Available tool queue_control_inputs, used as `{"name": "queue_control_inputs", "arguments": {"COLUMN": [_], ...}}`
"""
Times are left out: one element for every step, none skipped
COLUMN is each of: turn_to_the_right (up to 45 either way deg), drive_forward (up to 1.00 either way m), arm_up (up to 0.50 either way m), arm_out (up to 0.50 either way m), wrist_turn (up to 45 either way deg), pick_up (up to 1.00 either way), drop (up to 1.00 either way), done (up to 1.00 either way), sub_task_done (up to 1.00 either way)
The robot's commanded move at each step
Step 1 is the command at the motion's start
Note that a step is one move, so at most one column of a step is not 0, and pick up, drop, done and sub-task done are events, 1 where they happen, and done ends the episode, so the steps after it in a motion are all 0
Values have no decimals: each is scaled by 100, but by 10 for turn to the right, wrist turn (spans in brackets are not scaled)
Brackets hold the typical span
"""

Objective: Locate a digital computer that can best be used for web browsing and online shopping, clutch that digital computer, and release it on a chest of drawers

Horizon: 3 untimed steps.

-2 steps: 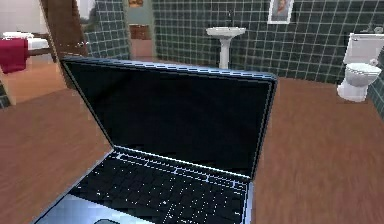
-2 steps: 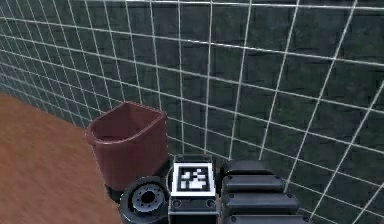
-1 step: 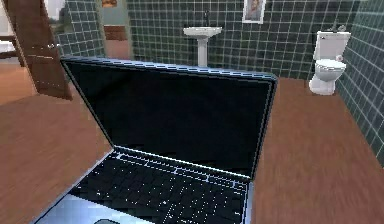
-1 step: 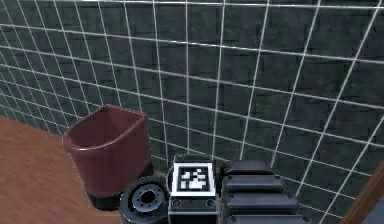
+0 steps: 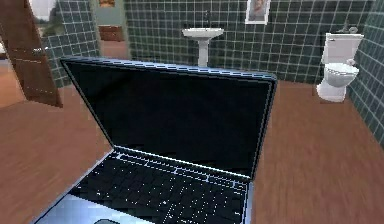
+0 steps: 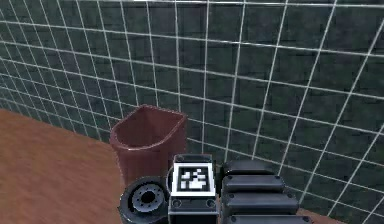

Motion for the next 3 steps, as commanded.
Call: {"name": "queue_control_inputs", "arguments": {"turn_to_the_right": [-360,0,-90], "drive_forward": [0,30,0], "arm_up": [0,0,0], "arm_out": [0,0,0], "wrist_turn": [0,0,0], "pick_up": [0,0,0], "drop": [0,0,0], "done": [0,0,0], "sub_task_done": [0,0,0]}}
